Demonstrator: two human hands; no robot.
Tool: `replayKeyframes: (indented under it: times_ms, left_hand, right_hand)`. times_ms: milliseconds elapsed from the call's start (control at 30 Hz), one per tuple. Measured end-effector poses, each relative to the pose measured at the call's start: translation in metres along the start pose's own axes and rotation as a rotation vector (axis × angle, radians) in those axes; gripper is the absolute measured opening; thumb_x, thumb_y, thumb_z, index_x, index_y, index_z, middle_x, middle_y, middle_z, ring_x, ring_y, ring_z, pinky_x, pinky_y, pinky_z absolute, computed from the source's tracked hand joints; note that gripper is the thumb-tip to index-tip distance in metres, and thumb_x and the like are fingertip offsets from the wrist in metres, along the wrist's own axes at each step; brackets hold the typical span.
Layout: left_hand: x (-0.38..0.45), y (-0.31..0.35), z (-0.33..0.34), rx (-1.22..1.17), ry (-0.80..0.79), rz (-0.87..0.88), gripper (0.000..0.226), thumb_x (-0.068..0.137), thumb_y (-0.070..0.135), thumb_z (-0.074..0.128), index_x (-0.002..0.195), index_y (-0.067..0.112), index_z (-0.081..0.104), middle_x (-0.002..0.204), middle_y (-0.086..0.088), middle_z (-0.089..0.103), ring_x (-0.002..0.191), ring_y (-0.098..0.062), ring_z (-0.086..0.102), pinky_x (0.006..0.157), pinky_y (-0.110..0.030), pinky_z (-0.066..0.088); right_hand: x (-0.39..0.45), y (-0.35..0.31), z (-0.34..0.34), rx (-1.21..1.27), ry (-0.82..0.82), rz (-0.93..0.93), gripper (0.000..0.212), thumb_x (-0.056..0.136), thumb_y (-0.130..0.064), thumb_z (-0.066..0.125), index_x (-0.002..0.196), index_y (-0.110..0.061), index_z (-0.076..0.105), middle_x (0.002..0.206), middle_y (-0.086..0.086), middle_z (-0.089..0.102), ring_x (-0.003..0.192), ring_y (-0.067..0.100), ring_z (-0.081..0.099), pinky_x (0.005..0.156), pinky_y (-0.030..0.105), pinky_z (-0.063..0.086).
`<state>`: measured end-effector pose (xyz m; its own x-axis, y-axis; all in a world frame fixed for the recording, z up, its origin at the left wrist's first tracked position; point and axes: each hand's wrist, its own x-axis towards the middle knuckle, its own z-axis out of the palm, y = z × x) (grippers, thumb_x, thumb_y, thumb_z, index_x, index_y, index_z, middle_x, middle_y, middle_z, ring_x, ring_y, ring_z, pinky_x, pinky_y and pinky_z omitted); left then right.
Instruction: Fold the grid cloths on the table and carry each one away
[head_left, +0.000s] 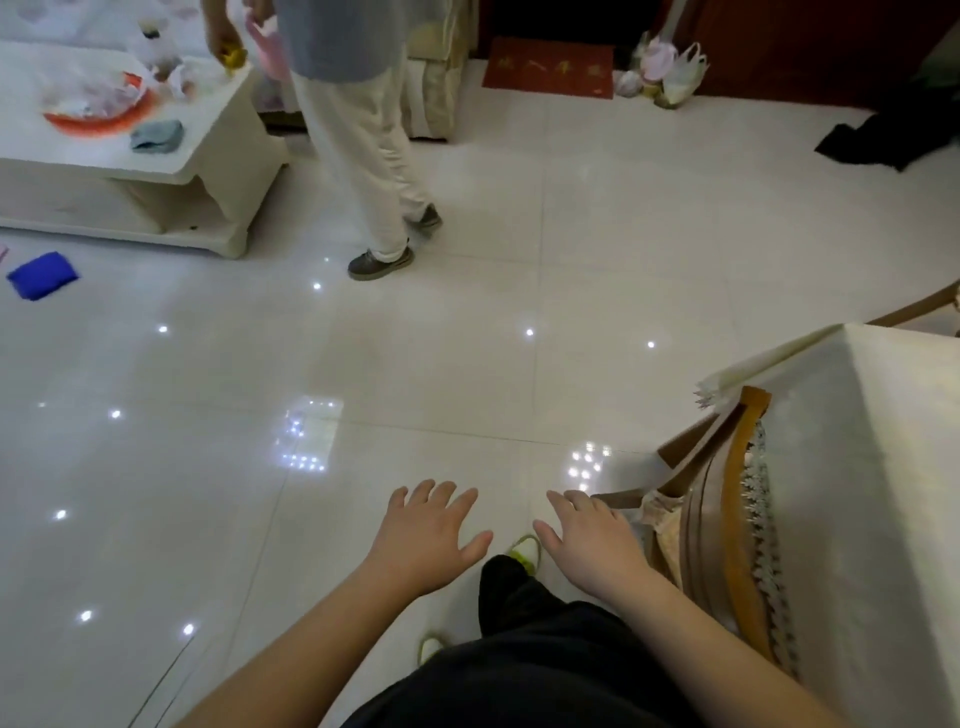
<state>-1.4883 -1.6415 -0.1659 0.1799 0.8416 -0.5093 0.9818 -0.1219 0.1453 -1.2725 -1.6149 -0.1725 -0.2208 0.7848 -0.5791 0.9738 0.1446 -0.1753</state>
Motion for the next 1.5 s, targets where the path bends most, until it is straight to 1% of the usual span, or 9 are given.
replayKeyframes:
  times_ms: [500, 667, 833, 933, 1067, 1233, 1367, 1433, 1500]
  left_hand:
    - [0.176, 0.030, -0.117, 0.184, -0.060, 0.182, 0.092, 0.073, 0.074, -0.003, 0.152, 0.034, 0.020, 0.159, 0.002, 0.027, 0.146, -0.024, 0.020, 0.117, -0.048, 0.016]
    - [0.241, 0.025, -0.147, 0.184, -0.103, 0.243, 0.069, 0.092, 0.068, 0.023, 0.152, 0.034, 0.020, 0.159, 0.003, 0.025, 0.147, -0.022, 0.019, 0.118, -0.047, 0.015]
    - [0.327, 0.009, -0.187, 0.210, -0.120, 0.362, 0.075, 0.087, 0.071, 0.015, 0.152, 0.034, 0.020, 0.158, 0.004, 0.027, 0.146, -0.021, 0.022, 0.117, -0.046, 0.019]
    - [0.371, 0.003, -0.216, 0.221, -0.140, 0.445, 0.068, 0.093, 0.066, 0.024, 0.152, 0.034, 0.020, 0.157, 0.004, 0.029, 0.144, -0.021, 0.025, 0.115, -0.045, 0.022]
    - [0.426, 0.008, -0.255, 0.268, -0.151, 0.542, 0.067, 0.094, 0.065, 0.025, 0.152, 0.033, 0.020, 0.157, 0.002, 0.029, 0.144, -0.021, 0.026, 0.115, -0.045, 0.023]
    - [0.492, 0.045, -0.287, 0.297, -0.152, 0.627, 0.069, 0.092, 0.068, 0.021, 0.152, 0.033, 0.020, 0.158, 0.003, 0.028, 0.144, -0.021, 0.025, 0.114, -0.045, 0.022]
    - [0.540, 0.095, -0.298, 0.326, -0.171, 0.701, 0.088, 0.076, 0.074, 0.001, 0.152, 0.034, 0.020, 0.157, 0.003, 0.030, 0.143, -0.020, 0.027, 0.114, -0.045, 0.024]
    - [0.567, 0.124, -0.303, 0.355, -0.182, 0.718, 0.086, 0.079, 0.074, 0.002, 0.152, 0.034, 0.021, 0.157, 0.004, 0.030, 0.143, -0.020, 0.028, 0.114, -0.045, 0.024]
    - [0.591, 0.154, -0.311, 0.402, -0.203, 0.735, 0.073, 0.090, 0.070, 0.014, 0.152, 0.033, 0.020, 0.157, 0.003, 0.029, 0.143, -0.020, 0.028, 0.115, -0.045, 0.024]
  right_hand:
    - [0.122, 0.067, -0.099, 0.165, 0.025, 0.088, 0.060, 0.101, -0.052, 0.024, 0.153, -0.022, 0.021, 0.158, 0.002, 0.027, 0.141, 0.023, 0.030, 0.113, 0.039, 0.025]
    - [0.166, 0.080, -0.125, 0.212, 0.001, 0.154, 0.060, 0.101, -0.052, 0.025, 0.153, -0.022, 0.021, 0.158, 0.002, 0.027, 0.141, 0.024, 0.031, 0.113, 0.039, 0.026]
    - [0.229, 0.091, -0.170, 0.239, 0.019, 0.211, 0.060, 0.101, -0.052, 0.026, 0.153, -0.022, 0.022, 0.156, 0.003, 0.029, 0.138, 0.024, 0.035, 0.111, 0.039, 0.029]
    - [0.258, 0.100, -0.204, 0.289, 0.026, 0.249, 0.059, 0.101, -0.052, 0.028, 0.152, -0.023, 0.023, 0.155, 0.002, 0.032, 0.134, 0.024, 0.039, 0.107, 0.037, 0.033]
    - [0.285, 0.120, -0.240, 0.340, 0.073, 0.338, 0.058, 0.101, -0.051, 0.030, 0.152, -0.023, 0.025, 0.154, 0.002, 0.033, 0.133, 0.024, 0.040, 0.105, 0.036, 0.035]
    - [0.306, 0.161, -0.272, 0.415, 0.125, 0.427, 0.058, 0.101, -0.051, 0.030, 0.152, -0.023, 0.025, 0.155, 0.002, 0.032, 0.136, 0.024, 0.038, 0.107, 0.037, 0.034]
    - [0.327, 0.211, -0.287, 0.471, 0.141, 0.477, 0.059, 0.101, -0.051, 0.029, 0.153, -0.023, 0.024, 0.155, 0.003, 0.031, 0.136, 0.024, 0.037, 0.109, 0.037, 0.034]
    - [0.338, 0.239, -0.295, 0.497, 0.152, 0.499, 0.059, 0.101, -0.051, 0.029, 0.153, -0.023, 0.023, 0.155, 0.003, 0.031, 0.136, 0.023, 0.037, 0.109, 0.037, 0.034]
    - [0.347, 0.269, -0.305, 0.524, 0.153, 0.519, 0.059, 0.101, -0.051, 0.028, 0.153, -0.023, 0.022, 0.156, 0.003, 0.030, 0.137, 0.023, 0.037, 0.109, 0.037, 0.033]
